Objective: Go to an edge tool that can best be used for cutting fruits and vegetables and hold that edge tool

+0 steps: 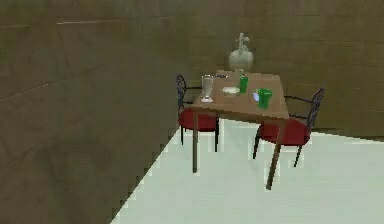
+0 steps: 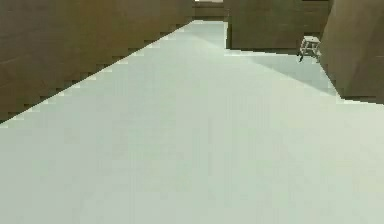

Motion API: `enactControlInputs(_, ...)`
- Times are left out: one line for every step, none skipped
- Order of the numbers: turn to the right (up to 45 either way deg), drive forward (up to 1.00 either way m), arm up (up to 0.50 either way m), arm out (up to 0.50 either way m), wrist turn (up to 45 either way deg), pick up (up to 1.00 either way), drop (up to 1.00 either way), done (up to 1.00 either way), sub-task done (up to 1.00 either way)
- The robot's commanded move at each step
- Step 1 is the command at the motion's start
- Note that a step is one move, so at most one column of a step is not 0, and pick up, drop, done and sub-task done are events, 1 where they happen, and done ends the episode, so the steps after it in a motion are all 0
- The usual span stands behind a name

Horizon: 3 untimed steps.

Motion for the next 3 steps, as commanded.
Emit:
enactControlInputs(0.0,1.0,0.0,0.0,0.0,0.0,0.0,0.0,0.0)
enactControlInputs(-45.0,0.0,0.0,0.0,0.0,0.0,0.0,0.0,0.0)
enactControlInputs(-9.0,0.0,0.0,0.0,0.0,0.0,0.0,0.0,0.0)
